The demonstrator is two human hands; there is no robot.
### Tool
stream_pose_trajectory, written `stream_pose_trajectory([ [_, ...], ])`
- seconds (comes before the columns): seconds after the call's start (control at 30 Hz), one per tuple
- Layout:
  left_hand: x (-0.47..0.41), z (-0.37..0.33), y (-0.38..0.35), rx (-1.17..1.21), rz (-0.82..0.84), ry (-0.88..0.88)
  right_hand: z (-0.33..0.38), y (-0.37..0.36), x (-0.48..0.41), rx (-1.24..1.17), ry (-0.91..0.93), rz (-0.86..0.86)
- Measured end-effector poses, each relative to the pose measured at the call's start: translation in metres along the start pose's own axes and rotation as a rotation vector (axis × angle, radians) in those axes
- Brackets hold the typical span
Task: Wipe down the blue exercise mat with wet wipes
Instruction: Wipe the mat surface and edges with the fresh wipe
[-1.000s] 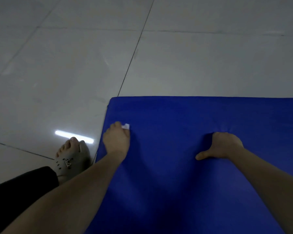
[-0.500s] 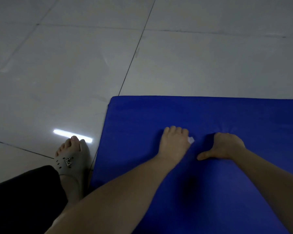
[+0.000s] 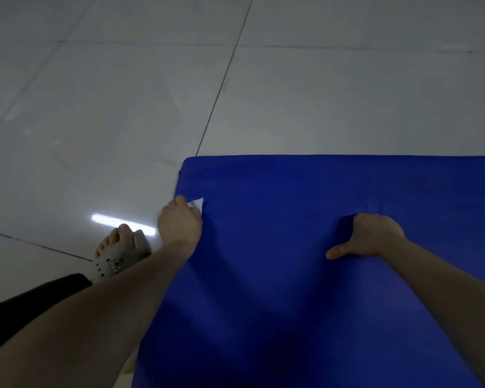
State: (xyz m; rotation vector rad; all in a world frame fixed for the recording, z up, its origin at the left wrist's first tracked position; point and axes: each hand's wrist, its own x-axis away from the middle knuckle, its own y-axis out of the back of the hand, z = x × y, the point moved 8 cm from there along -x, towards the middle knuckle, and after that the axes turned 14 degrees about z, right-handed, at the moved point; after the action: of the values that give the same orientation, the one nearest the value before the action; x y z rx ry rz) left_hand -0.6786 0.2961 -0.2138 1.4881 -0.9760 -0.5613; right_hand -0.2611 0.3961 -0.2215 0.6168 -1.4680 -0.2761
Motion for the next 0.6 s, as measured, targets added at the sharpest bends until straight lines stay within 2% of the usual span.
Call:
stream_pose_trajectory([
  [0.2, 0.045, -0.115, -0.032, -0.263, 0.097, -0.270, 0.000, 0.000, -0.001, -0.005, 0.000, 0.002],
  [0.43, 0.117, -0.241, -0.071, -0.235, 0.198, -0.569, 0.001, 0.003, 0.002, 0.020, -0.002, -0.038],
  [0.5, 0.125, -0.254, -0.073, -0.238, 0.209, -0.690, 0.002, 0.004, 0.003, 0.019, -0.007, -0.051],
  [0.6, 0.114, -0.235, -0.062, -0.287, 0.076, -0.826, 0.003, 0.003, 0.002, 0.027, -0.006, -0.031],
])
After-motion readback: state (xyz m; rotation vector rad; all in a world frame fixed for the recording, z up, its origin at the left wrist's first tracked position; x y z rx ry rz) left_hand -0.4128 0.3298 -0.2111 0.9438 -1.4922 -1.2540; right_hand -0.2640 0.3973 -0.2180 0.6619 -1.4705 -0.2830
